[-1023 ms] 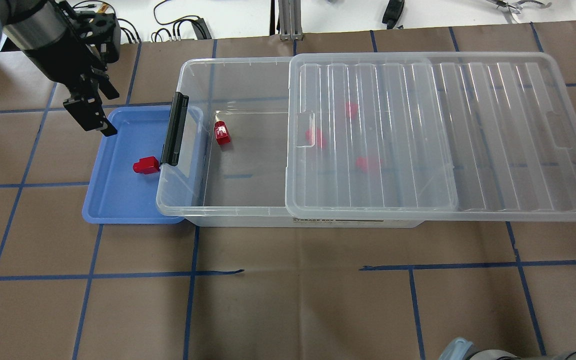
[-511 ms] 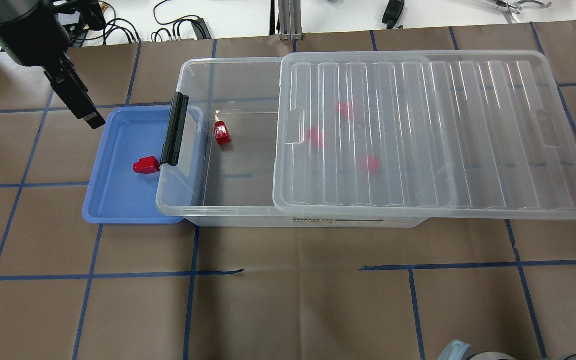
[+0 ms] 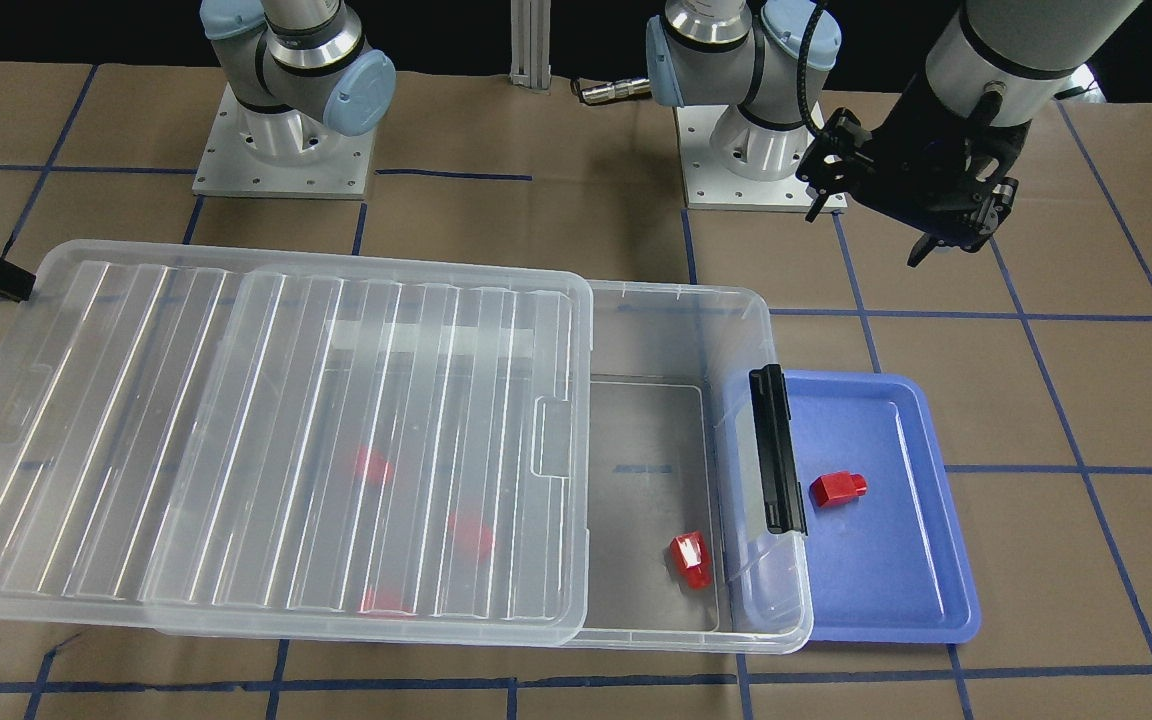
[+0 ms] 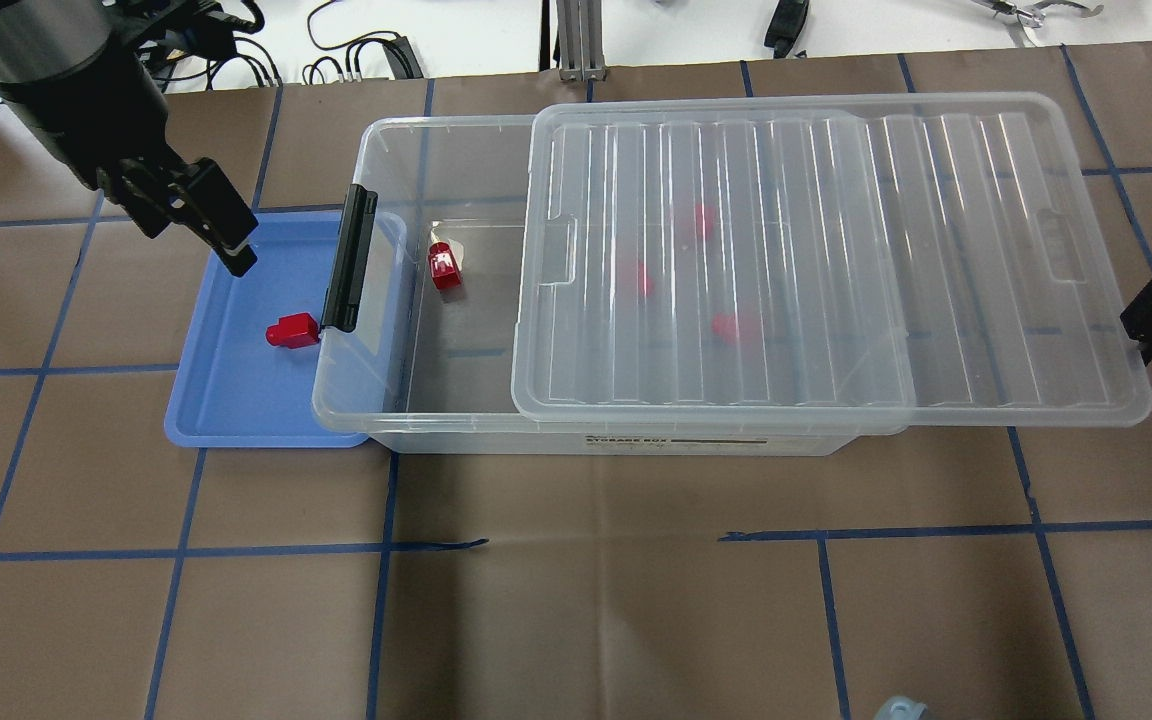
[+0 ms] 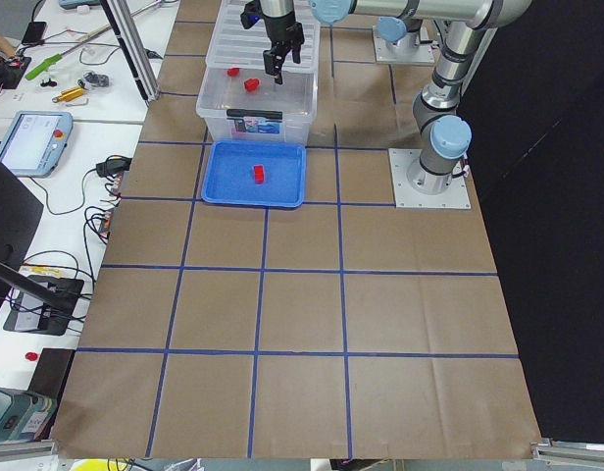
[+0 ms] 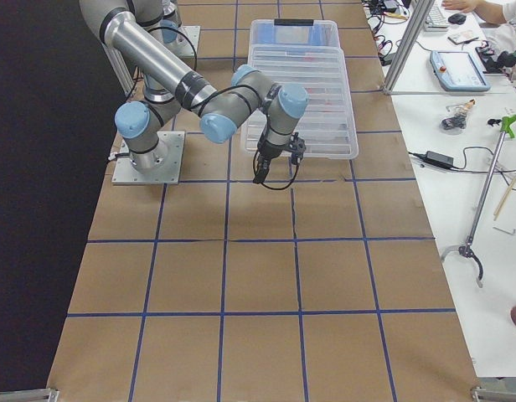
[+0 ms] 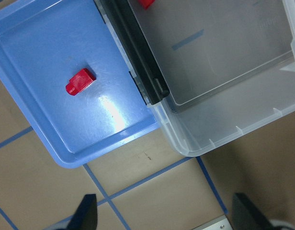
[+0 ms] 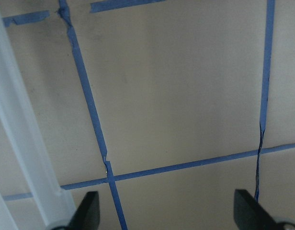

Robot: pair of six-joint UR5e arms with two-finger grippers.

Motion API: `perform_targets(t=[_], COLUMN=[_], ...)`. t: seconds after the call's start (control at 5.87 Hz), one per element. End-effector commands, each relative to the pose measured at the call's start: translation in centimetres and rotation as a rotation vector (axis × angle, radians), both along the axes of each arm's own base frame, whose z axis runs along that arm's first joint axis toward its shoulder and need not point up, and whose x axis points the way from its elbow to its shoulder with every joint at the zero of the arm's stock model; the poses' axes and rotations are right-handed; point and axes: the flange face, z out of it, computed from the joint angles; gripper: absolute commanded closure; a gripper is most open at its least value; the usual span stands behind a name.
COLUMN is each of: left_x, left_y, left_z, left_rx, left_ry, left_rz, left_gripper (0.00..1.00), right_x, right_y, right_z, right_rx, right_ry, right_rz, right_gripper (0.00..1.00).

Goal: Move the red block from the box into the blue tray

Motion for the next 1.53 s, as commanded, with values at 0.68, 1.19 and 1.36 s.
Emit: perform_targets(t=[0.68,1.19,1.36], left_x=[-3.1,-3.1,-3.1], left_y=[2.2,2.0,2.0], left_z=[-1.0,-1.7,-1.7], left_rx=[-0.126,-0.181,-0.181], left_ry=[-0.04,-0.024,-0.024], left_rz=[0.51,0.496,0.496], left_gripper=[0.02,0.02,0.02], right_x=[10.9,15.7,16.4], right_y=[-3.0,-3.3,-3.3], right_z=[1.0,1.3,1.3], right_rx=[-0.043,-0.078,-0.086], right_ry=[0.03,-0.014,-0.04], right_rz=[0.133,0.107,0.1], right_gripper=[0.0,0.0,0.0])
